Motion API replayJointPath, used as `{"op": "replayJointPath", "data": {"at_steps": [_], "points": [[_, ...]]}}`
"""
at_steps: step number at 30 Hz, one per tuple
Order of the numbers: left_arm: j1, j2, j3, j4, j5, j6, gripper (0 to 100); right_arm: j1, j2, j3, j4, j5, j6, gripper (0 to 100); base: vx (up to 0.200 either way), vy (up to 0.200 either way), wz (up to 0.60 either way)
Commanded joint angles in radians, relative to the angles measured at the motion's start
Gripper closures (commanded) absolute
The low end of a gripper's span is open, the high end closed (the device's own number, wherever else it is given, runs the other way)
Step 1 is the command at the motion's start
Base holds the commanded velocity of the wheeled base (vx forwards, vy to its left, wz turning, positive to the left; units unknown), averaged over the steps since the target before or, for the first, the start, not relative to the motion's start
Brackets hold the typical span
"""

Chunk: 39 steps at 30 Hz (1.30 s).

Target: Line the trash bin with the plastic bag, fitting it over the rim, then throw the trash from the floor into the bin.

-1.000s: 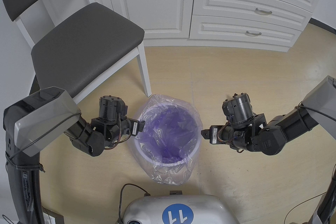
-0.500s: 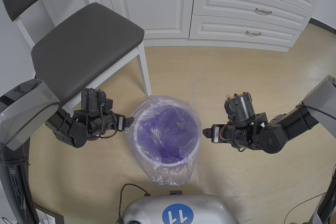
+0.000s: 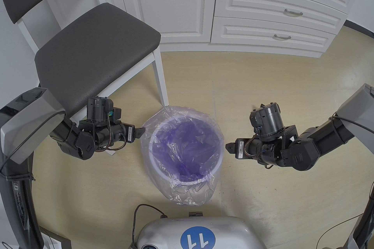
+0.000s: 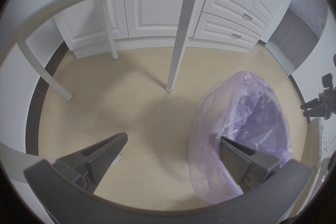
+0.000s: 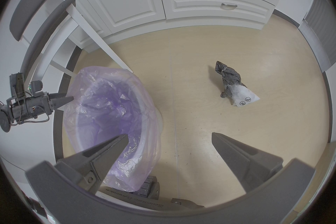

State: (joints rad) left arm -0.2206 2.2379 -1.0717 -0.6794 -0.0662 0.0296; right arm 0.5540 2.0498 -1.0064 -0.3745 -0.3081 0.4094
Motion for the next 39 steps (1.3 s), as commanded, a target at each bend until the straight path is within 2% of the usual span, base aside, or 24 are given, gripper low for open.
{"op": "replayJointPath", "data": {"at_steps": [1, 7, 15, 23, 39], "points": [[0.023, 0.121, -0.091, -0.002, 0.002, -0.014, 0, 0.003, 0.015, -0.008, -0.001, 0.001, 0.002, 0, 0.000, 0.000, 0.00], [0.021, 0.161, -0.152, 0.004, 0.005, -0.100, 0, 0.001, 0.016, -0.012, -0.004, 0.000, 0.002, 0, 0.000, 0.000, 0.00], [0.018, 0.204, -0.178, 0.014, 0.006, -0.105, 0, 0.001, 0.021, -0.014, -0.004, 0.001, 0.003, 0, 0.000, 0.000, 0.00], [0.024, 0.190, -0.177, 0.095, 0.006, -0.102, 0, 0.001, 0.032, -0.015, -0.004, 0.000, 0.003, 0, 0.000, 0.000, 0.00], [0.015, 0.046, -0.090, 0.086, 0.005, -0.094, 0, 0.012, 0.075, -0.024, -0.038, 0.000, 0.011, 0, 0.000, 0.000, 0.00]]}}
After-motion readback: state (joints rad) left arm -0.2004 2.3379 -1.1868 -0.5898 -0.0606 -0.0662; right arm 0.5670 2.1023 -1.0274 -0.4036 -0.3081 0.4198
